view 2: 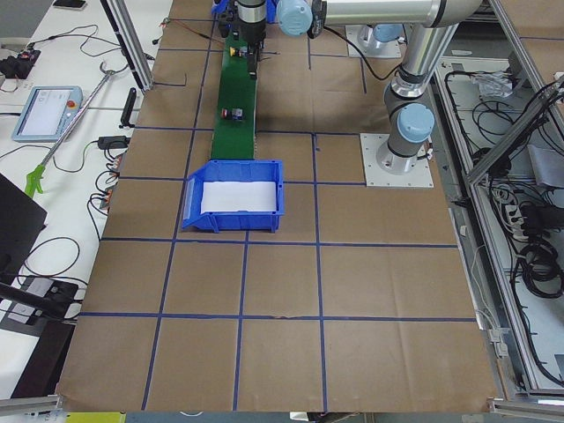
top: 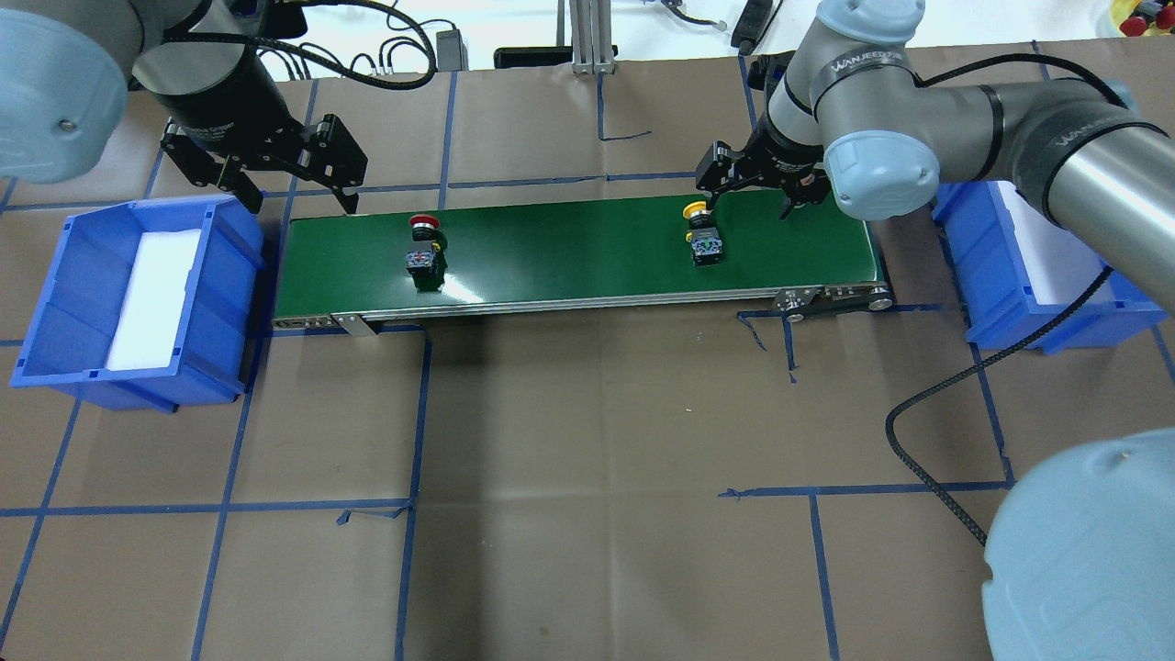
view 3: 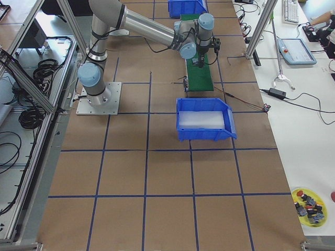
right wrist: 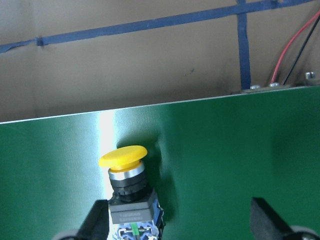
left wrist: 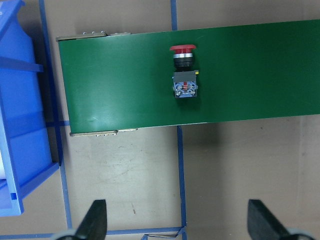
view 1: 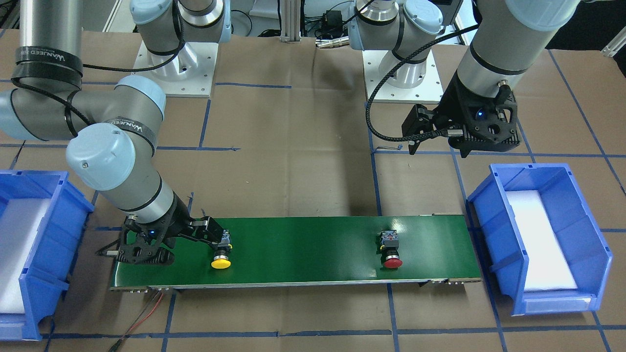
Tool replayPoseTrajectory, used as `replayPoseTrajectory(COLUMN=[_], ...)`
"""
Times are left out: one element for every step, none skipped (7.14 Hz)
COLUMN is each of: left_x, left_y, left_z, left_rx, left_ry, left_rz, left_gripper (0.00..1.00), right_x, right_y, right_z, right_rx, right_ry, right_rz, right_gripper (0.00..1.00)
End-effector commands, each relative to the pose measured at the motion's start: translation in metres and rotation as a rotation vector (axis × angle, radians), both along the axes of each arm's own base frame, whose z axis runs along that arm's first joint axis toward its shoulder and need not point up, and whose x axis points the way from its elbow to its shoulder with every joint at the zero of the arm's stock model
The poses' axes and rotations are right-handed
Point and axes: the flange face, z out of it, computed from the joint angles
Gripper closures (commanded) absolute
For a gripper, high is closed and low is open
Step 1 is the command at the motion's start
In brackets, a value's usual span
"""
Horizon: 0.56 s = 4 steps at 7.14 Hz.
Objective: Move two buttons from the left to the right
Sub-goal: 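Lower the right gripper onto the yellow button on the belt and grasp it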
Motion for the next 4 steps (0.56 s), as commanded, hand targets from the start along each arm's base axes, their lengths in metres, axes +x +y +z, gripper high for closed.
replayPoseTrajectory(left_x=[0.001, 0.001, 0.001, 0.002], left_y=[-0.001, -0.001, -0.001, -0.001], left_z=[0.001, 0.002, 0.003, 0.002], left_rx=[-0.003, -0.011, -0.013, -0.011], left_ry=[-0.001, -0.001, -0.001, -0.001], left_rz=[0.003, 0.001, 0.001, 0.003], left_gripper=[0.00, 0.00, 0.00, 0.00], right_x=[0.000, 0.000, 0.000, 0.000], right_y=[0.001, 0.000, -0.001, 0.000], right_z=[-0.003, -0.009, -0.017, -0.020], right_rx=[0.009, 0.021, 0.035, 0.042], right_ry=[-0.001, 0.001, 0.001, 0.004], right_rz=[-0.006, -0.006, -0.007, -0.009], right_gripper=[0.00, 0.00, 0.00, 0.00])
